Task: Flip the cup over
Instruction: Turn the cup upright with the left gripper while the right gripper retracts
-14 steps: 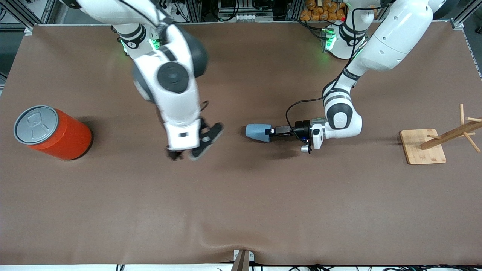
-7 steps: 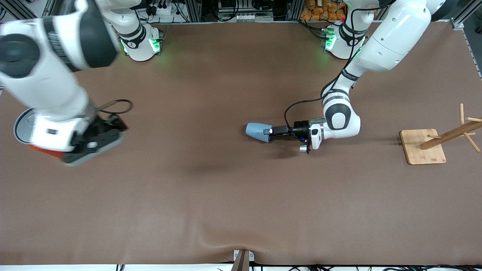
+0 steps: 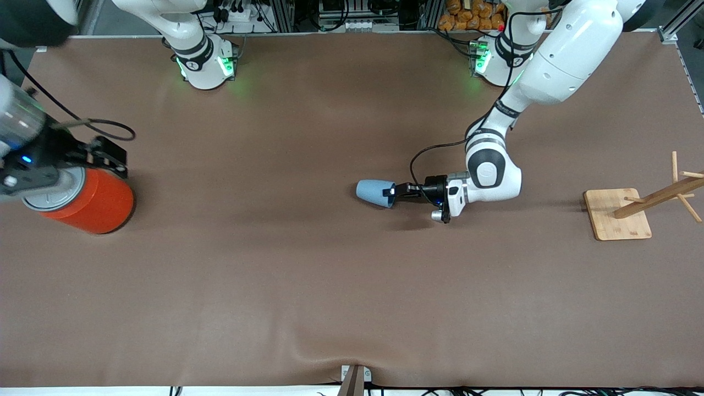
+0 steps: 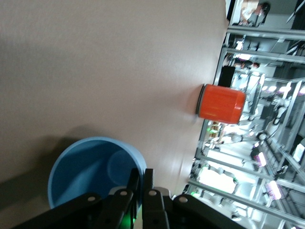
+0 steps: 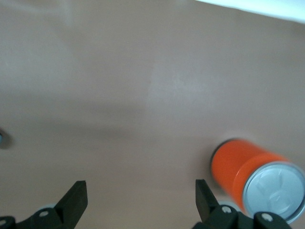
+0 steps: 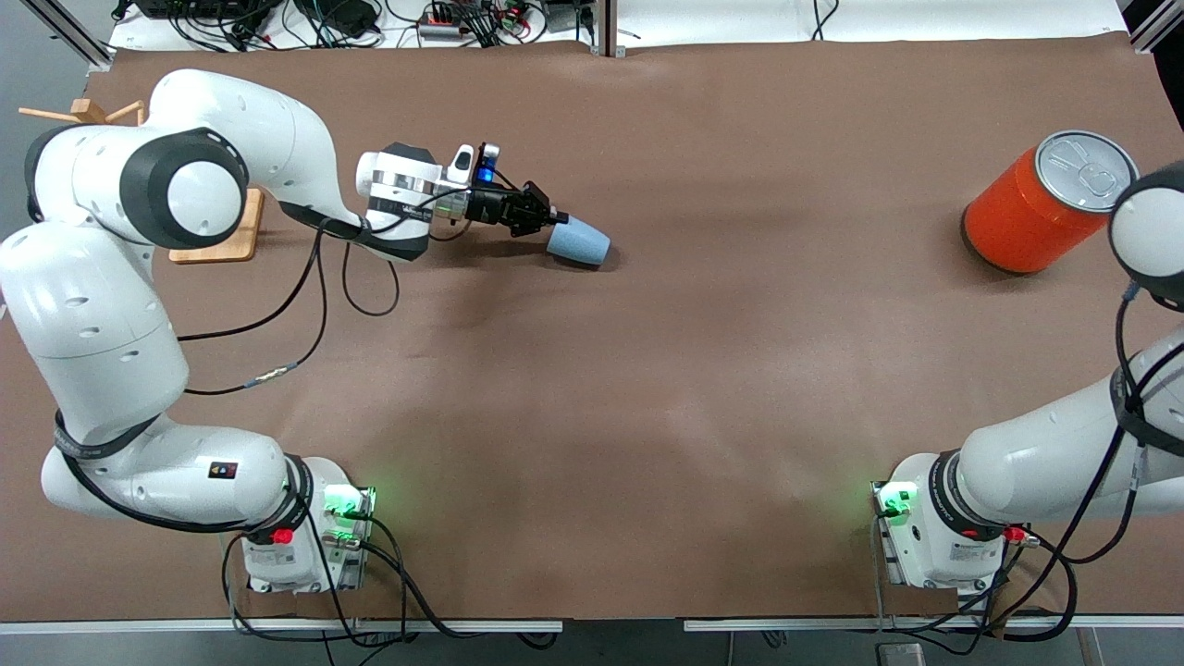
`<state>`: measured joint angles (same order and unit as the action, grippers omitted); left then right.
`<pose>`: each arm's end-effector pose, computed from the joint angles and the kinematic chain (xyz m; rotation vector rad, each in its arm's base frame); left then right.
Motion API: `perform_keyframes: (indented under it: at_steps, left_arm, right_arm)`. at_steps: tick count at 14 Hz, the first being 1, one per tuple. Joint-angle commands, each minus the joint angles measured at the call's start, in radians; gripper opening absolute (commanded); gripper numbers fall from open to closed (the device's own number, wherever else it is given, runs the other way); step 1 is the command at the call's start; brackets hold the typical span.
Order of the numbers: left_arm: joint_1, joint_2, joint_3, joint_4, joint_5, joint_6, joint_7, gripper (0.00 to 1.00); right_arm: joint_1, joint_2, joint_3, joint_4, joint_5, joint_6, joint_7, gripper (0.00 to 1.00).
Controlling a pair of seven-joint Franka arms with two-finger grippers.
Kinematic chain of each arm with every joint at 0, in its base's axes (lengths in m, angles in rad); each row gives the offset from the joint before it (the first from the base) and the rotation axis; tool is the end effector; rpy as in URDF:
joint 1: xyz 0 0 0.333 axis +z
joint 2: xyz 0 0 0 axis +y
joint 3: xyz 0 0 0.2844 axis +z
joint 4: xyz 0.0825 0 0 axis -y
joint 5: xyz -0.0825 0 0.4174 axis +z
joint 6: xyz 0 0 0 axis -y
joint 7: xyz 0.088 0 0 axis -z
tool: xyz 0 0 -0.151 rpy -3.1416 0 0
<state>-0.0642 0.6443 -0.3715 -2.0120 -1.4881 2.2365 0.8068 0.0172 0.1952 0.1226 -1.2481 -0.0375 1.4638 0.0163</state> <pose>0.5022 -0.3250 0.0741 1.9671 0.0977 -0.1856 0.6260 0.0746 0.5825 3.1243 0.1822 0.0358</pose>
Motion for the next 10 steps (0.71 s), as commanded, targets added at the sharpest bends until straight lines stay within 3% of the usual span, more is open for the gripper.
perform_keyframes:
  at_steps: [1,3,5,7,10]
  left_arm:
    - [0.021,-0.135,0.019,-0.013,0.252,0.049,-0.223,0.00]
    - [0.059,-0.242,0.022,-0.013,0.461,0.048,-0.471,0.00]
    - [0.069,-0.316,0.023,-0.010,0.642,0.044,-0.689,0.00]
    - [0.086,-0.394,0.029,-0.019,0.869,0.044,-0.826,0.00]
    - [0.144,-0.390,0.029,0.015,1.339,0.064,-1.022,0.00]
  right_arm:
    - [0.012,-0.176,-0.064,-0.231,0.048,0.067,0.054,1.00]
    - [0.010,-0.241,-0.070,-0.332,0.048,0.092,0.054,1.00]
    - [0.007,-0.237,-0.070,-0.329,0.047,0.086,0.056,1.00]
    - [0.007,-0.202,-0.070,-0.289,0.033,0.082,0.057,1.00]
    - [0.001,-0.157,-0.070,-0.199,0.044,0.020,0.048,1.00]
